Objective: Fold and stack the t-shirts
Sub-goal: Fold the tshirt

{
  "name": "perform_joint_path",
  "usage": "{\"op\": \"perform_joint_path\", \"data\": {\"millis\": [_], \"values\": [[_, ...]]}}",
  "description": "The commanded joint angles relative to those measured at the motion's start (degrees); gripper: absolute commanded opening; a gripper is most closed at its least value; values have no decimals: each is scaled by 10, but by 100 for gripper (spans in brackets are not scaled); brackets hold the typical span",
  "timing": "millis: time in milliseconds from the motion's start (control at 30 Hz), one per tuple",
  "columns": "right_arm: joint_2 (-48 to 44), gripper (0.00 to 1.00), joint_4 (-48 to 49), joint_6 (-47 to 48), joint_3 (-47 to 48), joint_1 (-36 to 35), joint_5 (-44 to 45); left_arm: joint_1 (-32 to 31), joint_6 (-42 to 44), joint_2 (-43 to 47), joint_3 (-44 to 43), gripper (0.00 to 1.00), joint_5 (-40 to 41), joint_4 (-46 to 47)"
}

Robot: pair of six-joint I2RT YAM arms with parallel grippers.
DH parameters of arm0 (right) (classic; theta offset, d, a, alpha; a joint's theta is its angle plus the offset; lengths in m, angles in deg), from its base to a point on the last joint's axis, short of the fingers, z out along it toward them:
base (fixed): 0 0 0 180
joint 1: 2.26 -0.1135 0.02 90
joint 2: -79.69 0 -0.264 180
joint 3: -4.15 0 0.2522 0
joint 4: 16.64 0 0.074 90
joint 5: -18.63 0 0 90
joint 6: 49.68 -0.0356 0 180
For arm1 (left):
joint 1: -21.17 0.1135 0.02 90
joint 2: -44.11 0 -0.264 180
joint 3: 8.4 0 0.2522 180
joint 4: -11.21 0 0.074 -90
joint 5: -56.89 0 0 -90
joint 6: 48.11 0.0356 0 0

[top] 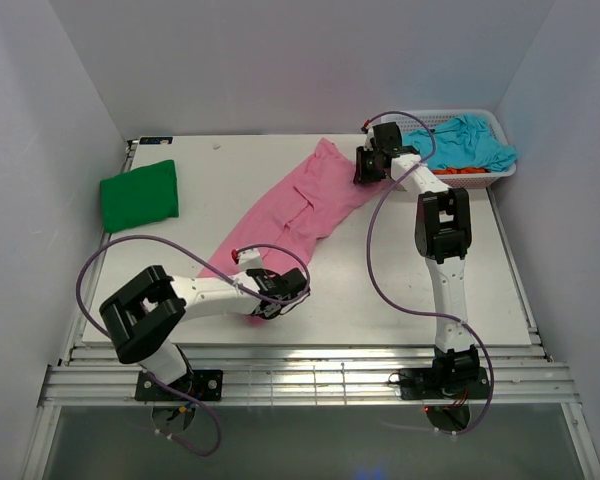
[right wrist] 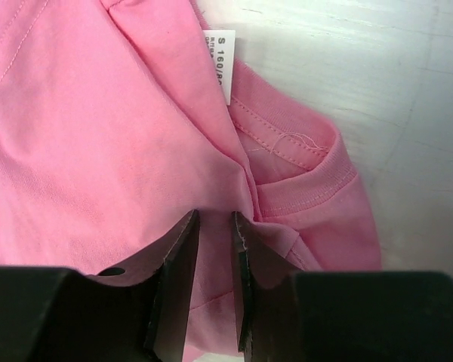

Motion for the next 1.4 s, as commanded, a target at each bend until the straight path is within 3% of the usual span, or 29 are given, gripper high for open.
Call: {"op": "perform_joint_path", "data": {"millis": [0,300,700,867,900,1000,1033,1100,1167,1200,1233,1267,1333,1367], "values": [[1,30,-26,2,-23,-5,-41,-57,-65,-31,-3,0,-130,-51],[3,32,12,-13,-37,-6,-104,-152,-95,-69,-82,0,-146,-61],[0,38,103,-26,-46,-7,-177,-227,-35,-149,-236,0,-97,-50],[-57,51,127,9,-36,-7,-146,-232,36,-119,-288,3,-26,-50],[-73,52,132,16,-39,-7,-136,-232,49,-111,-295,10,9,-47],[-144,56,150,45,-56,-7,-98,-231,127,-77,-332,20,78,-30],[-228,60,150,55,-80,-7,-59,-218,197,-42,-363,33,176,-5],[-252,60,154,55,-112,-7,-49,-206,247,-32,-365,33,190,27],[-329,60,152,52,-153,-10,-32,-135,317,0,-340,32,161,104],[-354,59,152,50,-200,-12,-20,-99,357,11,-317,31,129,151],[-408,57,145,46,-225,-18,14,-19,405,19,-290,23,24,211],[-435,42,141,44,-251,-20,22,17,435,20,-248,17,-20,287],[-514,8,134,30,-333,-30,41,97,489,-3,-235,4,-92,335],[-543,8,135,18,-363,-34,44,117,502,-48,-255,0,-108,349]]}}
